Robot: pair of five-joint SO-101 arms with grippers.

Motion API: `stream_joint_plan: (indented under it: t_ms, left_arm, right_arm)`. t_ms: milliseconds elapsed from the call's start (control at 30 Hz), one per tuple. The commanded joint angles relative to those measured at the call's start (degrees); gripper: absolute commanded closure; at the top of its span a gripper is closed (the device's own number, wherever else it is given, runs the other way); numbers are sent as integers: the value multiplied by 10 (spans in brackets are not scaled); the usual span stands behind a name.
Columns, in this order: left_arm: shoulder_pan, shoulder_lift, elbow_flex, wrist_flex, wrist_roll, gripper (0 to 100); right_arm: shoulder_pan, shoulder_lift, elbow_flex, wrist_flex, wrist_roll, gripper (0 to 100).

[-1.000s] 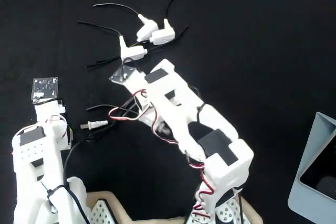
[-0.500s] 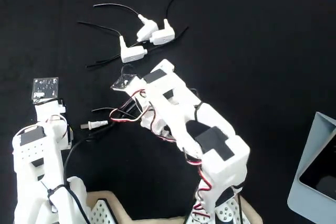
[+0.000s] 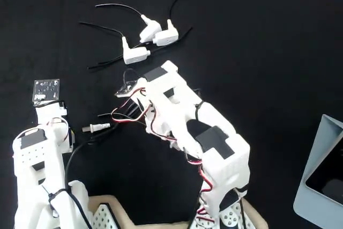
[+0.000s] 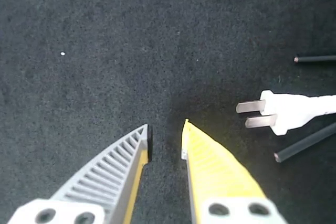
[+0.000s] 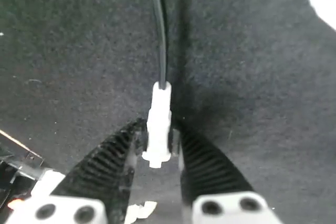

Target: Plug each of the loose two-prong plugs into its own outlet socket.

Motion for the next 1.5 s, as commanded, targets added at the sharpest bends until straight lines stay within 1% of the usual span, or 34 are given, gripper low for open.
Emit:
stream_joint_plan:
  t_ms: [0,300,400,600,800,900,967,1100,1267,1367,1467]
  left_arm:
    - [2,-10,-3,-10,-5,884]
    - [2,-10,-3,-10,-5,884]
    - [2,-10,-3,-10,-5,884]
    - [2,-10,-3,-10,-5,883]
    - [7,-11,-19,-4,-1,882]
    - [6,-11,-36,-4,27,880]
    - [4,-11,-48,-3,35,880]
    - [6,-11,-98,41,35,880]
    - [7,-11,-183,92,44,880]
    - [20,-11,-230,110,97,880]
    - [60,-11,-264,135,133,880]
  right_arm:
    - [-1,-2,-25,7,4,965]
    - [-4,1,-23,11,5,987]
    - [-3,-56,-30,11,5,987]
    - [-1,-218,-28,11,0,987]
    - [-1,-311,-27,4,-98,987]
    - [-1,-336,-17,-13,-149,987]
    - [-1,-354,4,-34,-169,987]
    - [-1,-414,64,-82,-192,987]
    - [-4,-525,133,-150,-233,987]
    - [-4,-585,184,-200,-251,987]
    - [-5,-636,245,-267,-273,987]
